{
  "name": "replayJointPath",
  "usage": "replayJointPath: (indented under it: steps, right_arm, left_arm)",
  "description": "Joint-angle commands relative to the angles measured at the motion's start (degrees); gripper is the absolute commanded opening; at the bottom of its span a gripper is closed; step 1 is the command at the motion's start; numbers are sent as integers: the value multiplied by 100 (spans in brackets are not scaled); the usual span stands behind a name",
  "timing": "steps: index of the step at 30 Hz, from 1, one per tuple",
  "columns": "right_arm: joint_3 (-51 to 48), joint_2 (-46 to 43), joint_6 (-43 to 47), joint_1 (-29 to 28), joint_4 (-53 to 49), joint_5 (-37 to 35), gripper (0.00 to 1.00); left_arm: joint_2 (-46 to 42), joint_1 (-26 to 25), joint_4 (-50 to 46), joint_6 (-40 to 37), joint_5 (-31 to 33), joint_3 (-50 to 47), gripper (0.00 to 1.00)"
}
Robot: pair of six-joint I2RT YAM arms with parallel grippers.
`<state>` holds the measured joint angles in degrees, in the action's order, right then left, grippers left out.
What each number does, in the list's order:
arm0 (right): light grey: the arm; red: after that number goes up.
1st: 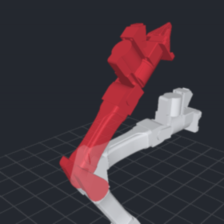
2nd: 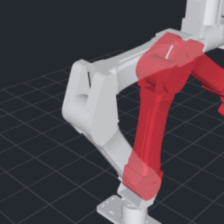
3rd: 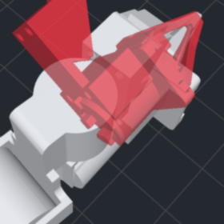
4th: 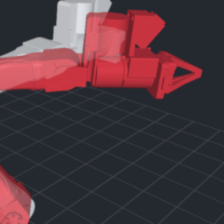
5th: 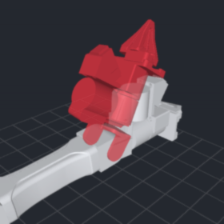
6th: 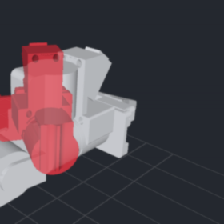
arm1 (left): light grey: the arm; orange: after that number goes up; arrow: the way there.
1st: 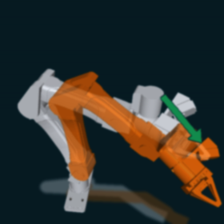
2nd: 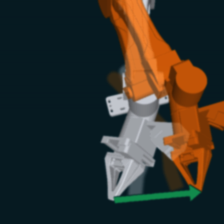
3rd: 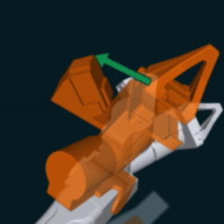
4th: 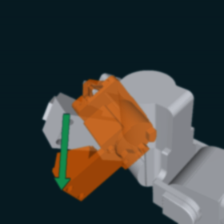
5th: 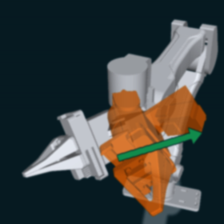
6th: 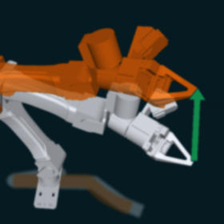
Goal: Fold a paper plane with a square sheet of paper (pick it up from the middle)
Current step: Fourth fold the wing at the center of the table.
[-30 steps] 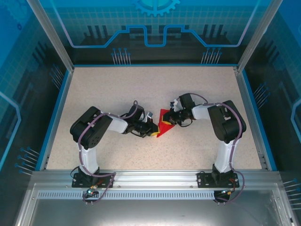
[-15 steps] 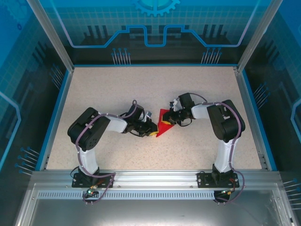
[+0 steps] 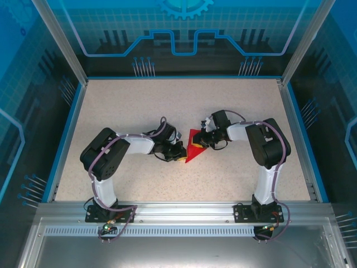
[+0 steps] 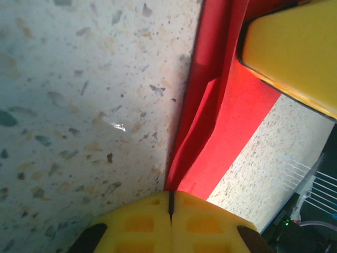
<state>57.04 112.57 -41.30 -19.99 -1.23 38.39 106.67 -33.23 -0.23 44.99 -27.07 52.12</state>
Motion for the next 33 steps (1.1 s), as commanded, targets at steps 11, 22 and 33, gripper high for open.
replayJointPath:
  steps: [11, 22, 33]
  right_arm:
    - [378, 419, 421, -155, -1520, -1116, 13]
    - [422, 449, 447, -163, -1569, -1115, 13]
    - [425, 505, 429, -163, -1575, -1099, 13]
  left_arm:
    - [-814, -304, -1530, -267, 1183, -74, 9]
    - [-839, -289, -882, -126, 470, 581, 11]
    - [84, -289, -243, 231, -232, 727, 10]
